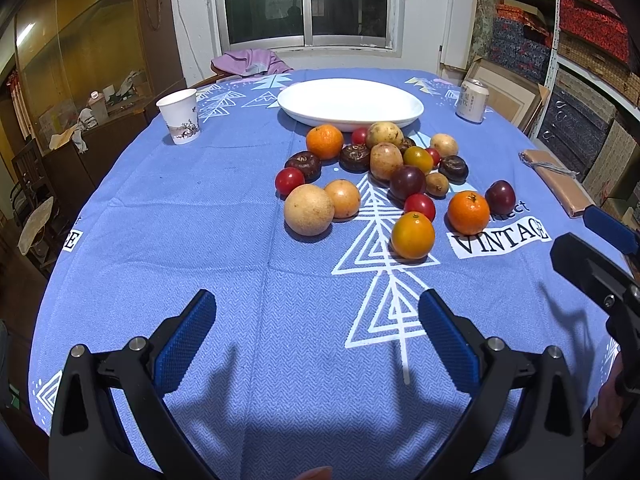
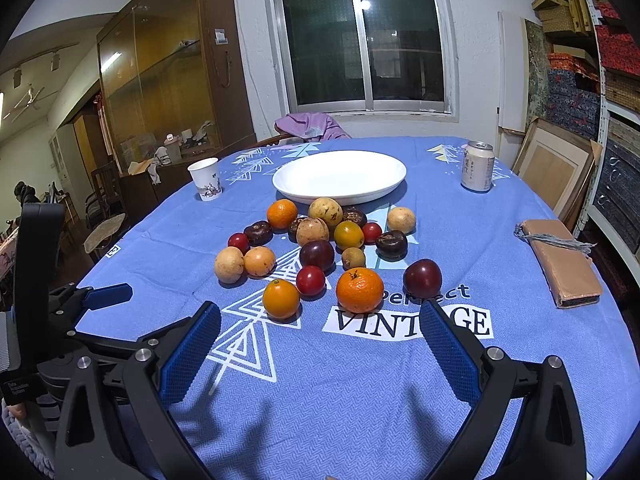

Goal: Organize fruits

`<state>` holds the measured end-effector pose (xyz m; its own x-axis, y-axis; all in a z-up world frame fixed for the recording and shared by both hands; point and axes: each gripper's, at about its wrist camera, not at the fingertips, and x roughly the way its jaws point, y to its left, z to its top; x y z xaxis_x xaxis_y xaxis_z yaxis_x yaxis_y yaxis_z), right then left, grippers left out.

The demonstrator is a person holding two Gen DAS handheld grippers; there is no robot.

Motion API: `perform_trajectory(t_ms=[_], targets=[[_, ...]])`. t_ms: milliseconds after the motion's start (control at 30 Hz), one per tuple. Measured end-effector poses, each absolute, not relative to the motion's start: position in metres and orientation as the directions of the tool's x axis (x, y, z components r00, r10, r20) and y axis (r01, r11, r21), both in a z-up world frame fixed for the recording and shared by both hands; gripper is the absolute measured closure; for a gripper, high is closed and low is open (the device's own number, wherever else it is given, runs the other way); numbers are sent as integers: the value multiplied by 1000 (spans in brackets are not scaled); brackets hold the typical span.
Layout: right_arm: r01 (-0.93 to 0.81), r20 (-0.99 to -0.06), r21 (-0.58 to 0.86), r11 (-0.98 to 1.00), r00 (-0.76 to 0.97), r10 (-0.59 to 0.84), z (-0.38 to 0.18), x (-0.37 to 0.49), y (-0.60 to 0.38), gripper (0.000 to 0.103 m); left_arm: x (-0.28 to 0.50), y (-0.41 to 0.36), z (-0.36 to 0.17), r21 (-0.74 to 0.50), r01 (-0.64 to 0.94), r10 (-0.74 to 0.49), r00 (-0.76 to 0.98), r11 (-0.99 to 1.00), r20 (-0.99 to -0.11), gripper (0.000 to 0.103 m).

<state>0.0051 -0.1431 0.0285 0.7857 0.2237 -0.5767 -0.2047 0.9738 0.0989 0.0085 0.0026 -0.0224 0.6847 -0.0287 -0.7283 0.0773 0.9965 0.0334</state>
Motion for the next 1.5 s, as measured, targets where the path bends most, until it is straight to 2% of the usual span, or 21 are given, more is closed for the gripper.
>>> perform_trajectory(t_ms=[300,400,500,633,700,767,900,1167,1233,1300,1333,1433,1500], targets=[[-229,-640,117,966,727,250,11,14,-148,3,10,6,-30,20,84,-44,693,996,-719,4],[-222,-655,148,964,708,264,3,19,-155,3,14,8,-35,-29,124,-105,671,992,-734,4],[-220,-642,112,969,728,239,-2,21,-160,3,23,6,-43,-115,215,-225,608,970,-761,4],[-260,-664,74,963,708,242,-9,29,-167,3,31,20,-47,-216,263,-338,650,940,-681,4],[-258,-685,83,963,687,243,-11,36,-174,3,41,27,-47,-244,243,-345,638,939,-688,4],[-240,-709,94,966,665,235,-13,48,-184,3,60,27,-46,-193,226,-293,610,955,-736,4],[-223,-743,137,965,621,249,-21,70,-200,3,79,26,-40,-55,222,-189,648,974,-738,4],[-245,-737,47,968,645,199,-28,96,-204,3,114,26,-53,-64,280,-222,583,958,-781,4],[-247,-743,37,968,641,192,-27,102,-206,3,115,18,-57,-11,292,-188,587,956,-788,4],[-246,-756,87,965,614,224,-28,112,-213,4,116,13,-60,18,305,-173,587,952,-791,4],[-245,-756,117,963,606,246,-28,116,-216,6,117,12,-62,9,314,-183,578,949,-795,4],[-236,-767,128,963,593,246,-33,126,-218,22,124,14,-65,-46,325,-228,548,945,-805,4],[-241,-779,165,956,563,277,-38,132,-220,37,127,18,-65,-74,318,-246,546,945,-801,4]])
